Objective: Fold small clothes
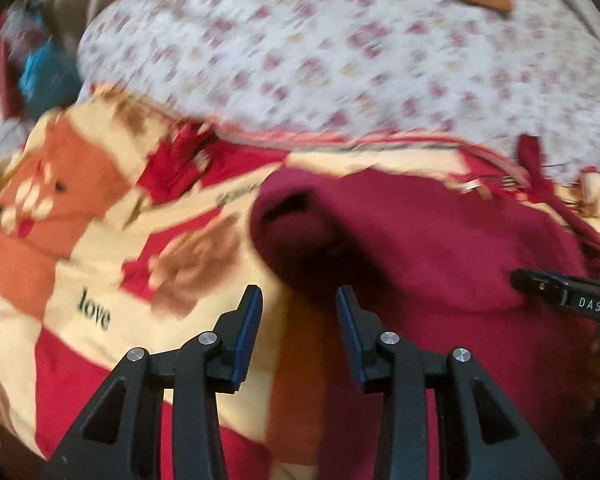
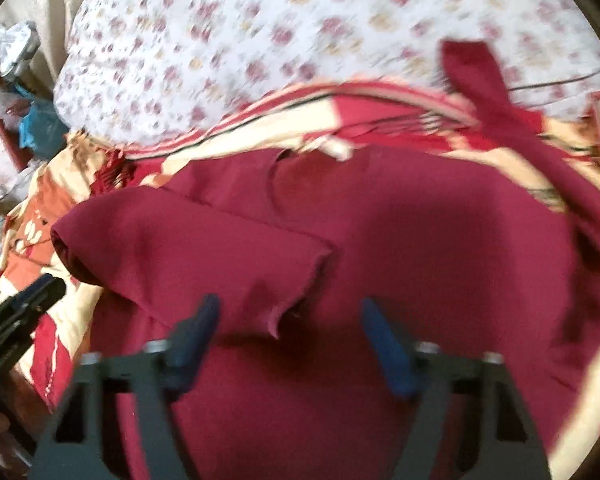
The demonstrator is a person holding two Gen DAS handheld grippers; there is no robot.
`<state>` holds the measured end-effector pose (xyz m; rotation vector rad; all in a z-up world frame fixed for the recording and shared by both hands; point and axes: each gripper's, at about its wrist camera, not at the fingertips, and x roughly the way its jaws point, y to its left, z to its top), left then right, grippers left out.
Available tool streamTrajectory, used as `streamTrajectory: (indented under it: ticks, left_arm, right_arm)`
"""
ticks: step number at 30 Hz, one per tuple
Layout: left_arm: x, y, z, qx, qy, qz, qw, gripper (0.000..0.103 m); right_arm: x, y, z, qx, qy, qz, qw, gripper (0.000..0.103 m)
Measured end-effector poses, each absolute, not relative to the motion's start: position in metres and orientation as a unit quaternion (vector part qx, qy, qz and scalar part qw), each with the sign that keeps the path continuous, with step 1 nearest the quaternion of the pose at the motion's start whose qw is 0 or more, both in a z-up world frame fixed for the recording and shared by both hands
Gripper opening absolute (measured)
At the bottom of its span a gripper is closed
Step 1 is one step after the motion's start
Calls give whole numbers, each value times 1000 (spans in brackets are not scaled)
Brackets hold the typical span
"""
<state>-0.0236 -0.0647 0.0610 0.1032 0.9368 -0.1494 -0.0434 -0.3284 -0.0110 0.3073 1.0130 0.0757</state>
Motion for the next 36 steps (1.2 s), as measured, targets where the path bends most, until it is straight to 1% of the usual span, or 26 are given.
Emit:
streamTrajectory:
  ticks: [1,2,3,4,8,10,14,16,17,19,21,23,27,31,33,36]
  left_arm:
    - [-21,-59,53,46,461,-59,884,17]
    - [-18,-54,44,38,473,-48,879,17]
    - [-17,-52,40,32,477,-46,877,17]
    - [-16,-47,35,22,481,-44,875,17]
    - [-13,-33,22,-20,493,-36,869,17]
    - [-13,-31,21,-32,491,-38,870,17]
    - [-15,-35,19,-28,490,-35,871,17]
    - [-15,-37,21,-34,491,-39,869,17]
    - [-15,-37,23,-39,491,-44,869,17]
    - [-19,-35,30,-46,486,-56,871,17]
    - [-22,-36,34,-41,481,-59,874,17]
    - [-27,-38,35,-33,477,-69,876,17]
    - [-31,-54,32,-12,480,-92,872,17]
    - [-22,-59,32,-12,466,-81,881,17]
    - [-15,-55,29,-20,460,-70,885,17]
    - [-9,-45,20,-27,458,-48,887,17]
  right_arm:
    - [-43,-325,-11,128,477,27,869,32]
    - [-44,-322,-6,113,469,25,876,18]
    - [-47,-322,1,106,462,31,880,9]
    - [-50,-324,9,107,451,32,885,5]
    - [-69,-347,49,72,392,-14,917,5]
    - [-74,-366,61,70,383,-43,920,5]
    - [-75,-404,53,74,398,-105,909,5]
    - [-68,-415,34,59,432,-136,889,6]
    - [-66,-419,25,63,455,-138,878,7]
    - [-66,-422,22,84,463,-132,872,20]
    - [-74,-416,35,102,440,-116,885,49]
    - [-79,-390,52,94,416,-70,902,56]
    - [-62,-326,67,54,414,42,908,62]
    - [-10,-269,72,58,415,133,898,64]
    - [23,-242,67,13,417,146,897,68]
    - [61,-214,45,-58,444,154,881,68]
